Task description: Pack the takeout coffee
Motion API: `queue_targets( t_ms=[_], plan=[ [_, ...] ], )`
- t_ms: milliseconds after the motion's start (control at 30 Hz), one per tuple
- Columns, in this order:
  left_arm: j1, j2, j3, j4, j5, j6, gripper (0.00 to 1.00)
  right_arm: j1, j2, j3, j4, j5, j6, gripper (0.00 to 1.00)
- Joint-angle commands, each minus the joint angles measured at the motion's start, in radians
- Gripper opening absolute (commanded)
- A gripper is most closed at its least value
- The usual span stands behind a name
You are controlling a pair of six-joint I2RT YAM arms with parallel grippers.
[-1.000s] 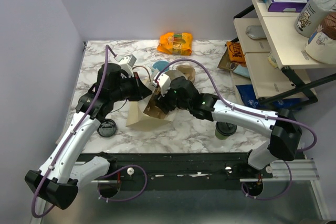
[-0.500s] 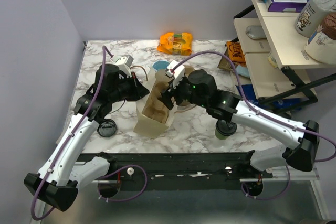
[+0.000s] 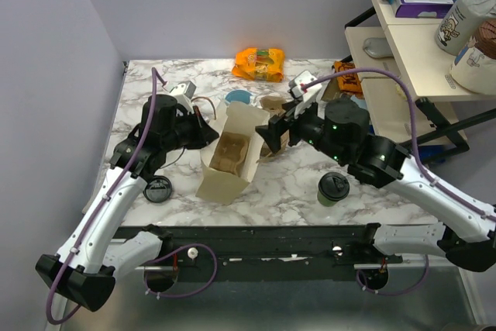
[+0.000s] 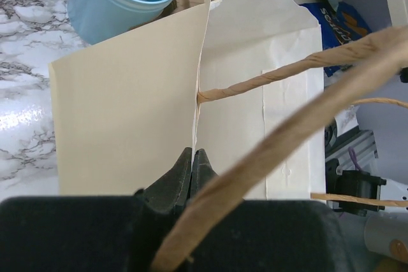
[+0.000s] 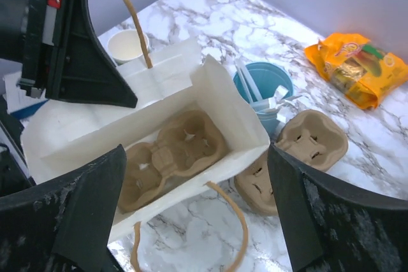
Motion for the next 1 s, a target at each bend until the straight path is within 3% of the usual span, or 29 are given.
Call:
queue_targets(
  t_ms=[0,133,267,333,533,700,800,967],
  plan=[
    [0.006,0.01,0.027,-0.029,-0.051,-0.028,0.0,0.005,-0.073,0.03,-0.055,0.079,0.045,1.0],
    [0.006,0.017,0.031,-0.061,-0.118,-0.073,0.0,0.005,-0.067,0.065,-0.128,0.118,0.12,1.0],
    [-0.005,-0.007,0.012,-0.065,-0.214,-0.169,0.0,0.005,0.058,0.223,-0.384,0.218,0.208,1.0],
    [-0.017,-0.036,-0.013,-0.043,-0.271,-0.229,0.0,0.007,0.127,0.277,-0.411,0.192,0.22,1.0],
    [-0.094,-0.079,-0.013,-0.031,-0.389,-0.293,0.0,0.016,0.223,0.293,-0.337,0.128,0.241,1.0],
    [-0.136,-0.078,-0.01,-0.054,-0.471,-0.309,0.0,0.028,0.268,0.262,-0.354,0.227,0.318,1.0],
    [-0.149,-0.072,-0.018,-0.058,-0.509,-0.321,0.0,0.048,0.242,0.221,-0.334,0.367,0.33,1.0],
    [-0.155,-0.055,-0.027,-0.055,-0.541,-0.355,0.0,0.047,0.124,0.109,-0.194,0.353,0.341,1.0]
  ],
)
